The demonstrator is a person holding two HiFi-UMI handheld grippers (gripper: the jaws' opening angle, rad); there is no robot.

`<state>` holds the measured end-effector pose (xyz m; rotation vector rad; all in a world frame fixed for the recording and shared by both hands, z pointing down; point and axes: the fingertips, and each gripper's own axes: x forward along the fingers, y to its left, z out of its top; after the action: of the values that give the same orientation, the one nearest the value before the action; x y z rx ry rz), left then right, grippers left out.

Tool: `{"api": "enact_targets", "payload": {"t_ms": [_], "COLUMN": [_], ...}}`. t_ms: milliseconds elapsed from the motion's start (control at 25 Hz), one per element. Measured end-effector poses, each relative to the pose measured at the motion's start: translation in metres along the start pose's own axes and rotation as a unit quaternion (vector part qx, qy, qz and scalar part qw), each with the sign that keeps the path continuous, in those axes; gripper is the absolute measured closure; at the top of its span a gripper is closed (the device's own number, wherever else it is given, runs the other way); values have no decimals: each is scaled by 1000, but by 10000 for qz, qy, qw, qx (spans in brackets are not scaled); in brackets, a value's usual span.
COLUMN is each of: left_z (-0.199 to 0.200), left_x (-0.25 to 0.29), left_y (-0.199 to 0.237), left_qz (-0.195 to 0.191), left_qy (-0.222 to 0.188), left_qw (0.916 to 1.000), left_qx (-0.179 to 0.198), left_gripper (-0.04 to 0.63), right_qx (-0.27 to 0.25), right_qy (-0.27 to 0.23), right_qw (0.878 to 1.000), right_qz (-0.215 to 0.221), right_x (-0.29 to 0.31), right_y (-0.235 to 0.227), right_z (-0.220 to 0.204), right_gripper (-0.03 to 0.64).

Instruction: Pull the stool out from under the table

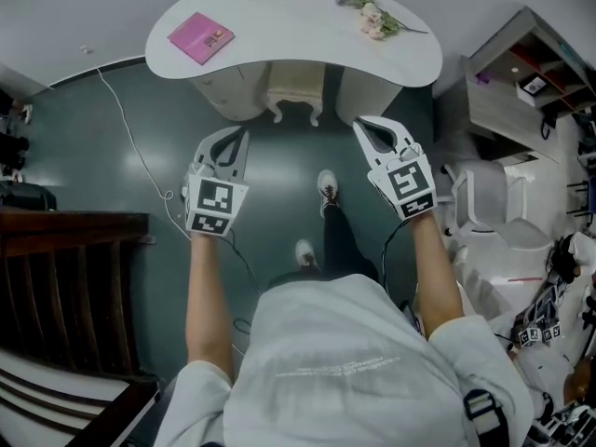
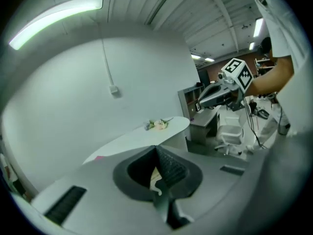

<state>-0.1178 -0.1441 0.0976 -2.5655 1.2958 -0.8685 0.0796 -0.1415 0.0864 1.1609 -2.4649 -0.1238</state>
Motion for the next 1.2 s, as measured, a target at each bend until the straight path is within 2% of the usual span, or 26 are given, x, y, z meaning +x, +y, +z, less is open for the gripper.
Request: {"api": "enact_targets", "payload": {"t_ms": [200, 320, 560, 760, 1040, 1120, 1200], "left_z": [-31, -54, -124, -163, -224, -246, -268], "left_x": [63, 107, 204, 275, 345, 359, 375], "left_y": [29, 45, 46, 59, 55, 51, 46], "left_qz": [132, 139, -362, -328, -382, -408, -448], "left_qy": [594, 837, 1195, 1215, 1289, 1362, 1436], "left_qw": [9979, 9961, 9910, 9874, 9823, 9808, 9788], "left_qx": [241, 232, -484, -963, -1307, -1337, -1393], "left_gripper": [578, 578, 578, 577, 577, 575, 567], "right_qx": [59, 120, 814, 1215, 1446, 1546, 1634], "right_qy": [65, 221, 757, 1027, 1121, 1207, 1288], "right_qw": [9998, 9993, 9935, 9871, 9830, 9802, 9777], "right_qz": [164, 261, 251, 178, 180, 259, 274], "right_x": [68, 116, 199, 249, 310, 323, 334], "right_y": [-33, -52, -82, -100, -106, -98, -92], "right_z": [-27, -59, -145, -199, -268, -290, -314], "right_gripper": [601, 601, 601, 601, 596, 536, 523]}}
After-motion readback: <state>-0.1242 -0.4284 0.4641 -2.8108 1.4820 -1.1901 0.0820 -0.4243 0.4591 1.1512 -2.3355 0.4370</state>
